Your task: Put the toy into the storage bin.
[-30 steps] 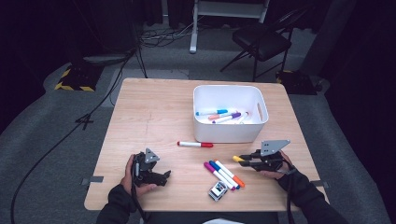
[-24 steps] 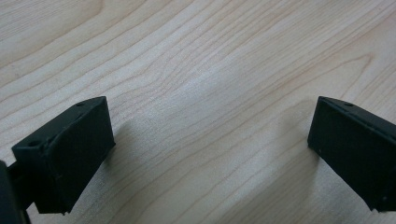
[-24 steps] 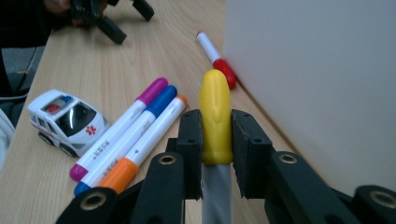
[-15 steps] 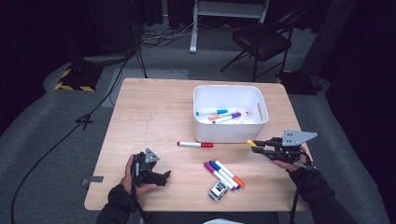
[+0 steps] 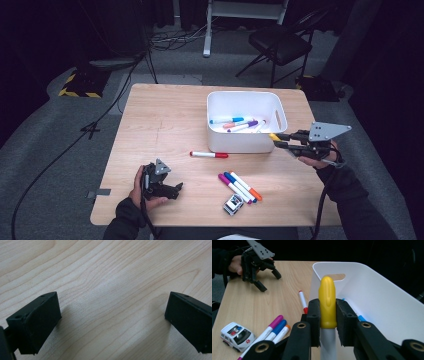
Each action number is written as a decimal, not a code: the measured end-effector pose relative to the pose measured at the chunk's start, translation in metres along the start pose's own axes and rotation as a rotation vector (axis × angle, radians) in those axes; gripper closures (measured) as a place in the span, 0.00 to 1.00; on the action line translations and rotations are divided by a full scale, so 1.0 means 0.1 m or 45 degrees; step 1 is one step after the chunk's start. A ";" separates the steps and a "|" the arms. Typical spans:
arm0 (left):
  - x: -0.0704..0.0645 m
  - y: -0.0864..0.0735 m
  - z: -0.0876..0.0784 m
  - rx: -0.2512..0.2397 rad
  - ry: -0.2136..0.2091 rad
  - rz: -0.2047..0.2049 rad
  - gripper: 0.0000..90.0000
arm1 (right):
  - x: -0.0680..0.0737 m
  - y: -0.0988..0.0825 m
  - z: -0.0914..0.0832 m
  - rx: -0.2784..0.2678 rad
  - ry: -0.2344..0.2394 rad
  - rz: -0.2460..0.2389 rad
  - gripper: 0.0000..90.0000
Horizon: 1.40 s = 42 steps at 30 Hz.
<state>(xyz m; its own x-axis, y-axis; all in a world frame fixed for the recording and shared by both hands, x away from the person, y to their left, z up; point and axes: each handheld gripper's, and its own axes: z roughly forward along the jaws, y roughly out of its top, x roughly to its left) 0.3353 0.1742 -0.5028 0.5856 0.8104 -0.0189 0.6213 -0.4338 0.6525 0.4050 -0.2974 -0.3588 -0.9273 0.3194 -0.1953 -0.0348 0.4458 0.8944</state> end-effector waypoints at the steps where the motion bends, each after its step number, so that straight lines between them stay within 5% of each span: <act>1: 0.00 0.00 0.00 0.000 -0.002 -0.001 0.01 | -0.03 0.04 0.00 0.007 -0.003 -0.010 0.83; 17: 0.00 0.00 0.00 0.002 0.001 0.000 0.00 | -0.35 0.51 0.13 0.110 -0.047 -0.070 0.83; 31: 0.00 0.00 0.00 0.001 -0.005 0.002 0.00 | -0.62 0.60 0.40 0.194 -0.076 -0.052 0.83; 42: 0.00 0.00 0.00 0.001 -0.006 0.002 0.00 | -0.68 0.63 0.70 0.263 -0.077 -0.060 0.83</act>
<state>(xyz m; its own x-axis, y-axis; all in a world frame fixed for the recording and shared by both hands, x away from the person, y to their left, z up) 0.3358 0.1743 -0.5028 0.5890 0.8078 -0.0214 0.6210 -0.4355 0.6517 0.4916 -0.2321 -0.3176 -0.9020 0.3411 -0.2647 0.0052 0.6216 0.7833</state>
